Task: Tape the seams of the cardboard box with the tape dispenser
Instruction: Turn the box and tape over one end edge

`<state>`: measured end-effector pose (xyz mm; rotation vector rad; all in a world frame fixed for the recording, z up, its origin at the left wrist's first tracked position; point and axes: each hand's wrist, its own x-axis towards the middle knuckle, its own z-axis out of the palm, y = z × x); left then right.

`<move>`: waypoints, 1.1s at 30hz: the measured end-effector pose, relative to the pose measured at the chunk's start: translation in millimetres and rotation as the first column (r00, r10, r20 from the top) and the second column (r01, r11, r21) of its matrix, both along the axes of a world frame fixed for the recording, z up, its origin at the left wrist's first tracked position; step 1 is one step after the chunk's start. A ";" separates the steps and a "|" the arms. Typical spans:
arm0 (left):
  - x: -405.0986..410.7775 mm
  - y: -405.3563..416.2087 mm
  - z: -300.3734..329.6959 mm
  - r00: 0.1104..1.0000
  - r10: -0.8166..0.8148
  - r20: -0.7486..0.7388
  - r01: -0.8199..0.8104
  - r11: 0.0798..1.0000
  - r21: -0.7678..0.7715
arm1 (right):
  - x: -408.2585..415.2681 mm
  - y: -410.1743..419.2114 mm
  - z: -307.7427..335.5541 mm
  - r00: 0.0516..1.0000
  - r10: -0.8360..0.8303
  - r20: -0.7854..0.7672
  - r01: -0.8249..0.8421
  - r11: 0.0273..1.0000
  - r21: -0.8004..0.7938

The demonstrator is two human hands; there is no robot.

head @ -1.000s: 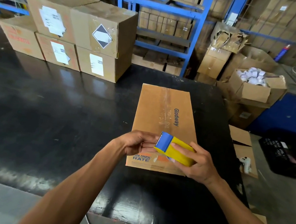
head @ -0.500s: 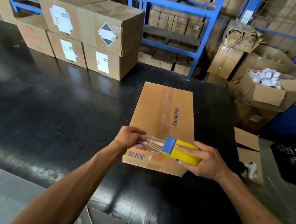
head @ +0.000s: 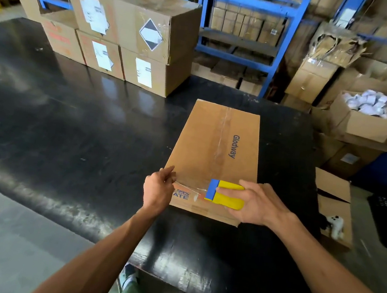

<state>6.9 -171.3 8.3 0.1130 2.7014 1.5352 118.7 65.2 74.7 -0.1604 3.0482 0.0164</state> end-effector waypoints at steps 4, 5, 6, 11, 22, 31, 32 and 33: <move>-8.4 -8.0 -7.4 1.000 -0.005 0.002 0.005 1.000 -0.004 | -13.8 -15.6 4.5 0.999 0.008 0.051 -0.012 0.997 0.071; -9.7 -9.9 -9.3 1.000 -0.007 0.004 0.007 1.000 0.013 | -16.4 -19.1 5.5 0.998 0.013 0.059 -0.018 0.996 0.085; -11.2 -11.0 -11.8 1.000 -0.001 0.007 0.000 0.999 0.032 | -18.3 -20.8 6.9 0.997 0.016 0.070 -0.022 0.995 0.095; -11.3 -14.1 -20.9 1.000 0.021 0.023 -0.023 0.994 0.108 | -19.9 -24.4 13.8 0.995 0.000 0.095 -0.013 0.991 0.137; -17.9 -17.5 -20.6 0.995 -0.005 0.095 -0.012 0.984 0.177 | -26.4 -41.9 25.0 0.993 0.009 0.119 -0.028 0.987 0.160; -17.3 -9.4 -11.4 0.993 0.017 0.113 -0.035 0.987 0.156 | 1.8 -11.9 1.3 0.998 -0.050 -0.028 0.047 0.994 -0.101; -18.3 -9.5 -10.4 0.993 0.024 0.114 -0.040 0.988 0.147 | 3.2 -11.3 3.2 0.996 -0.029 -0.079 0.020 0.993 -0.114; -19.7 -10.2 -9.6 0.993 0.026 0.113 -0.041 0.990 0.134 | 2.6 -11.8 7.0 0.994 -0.003 -0.110 -0.009 0.994 -0.106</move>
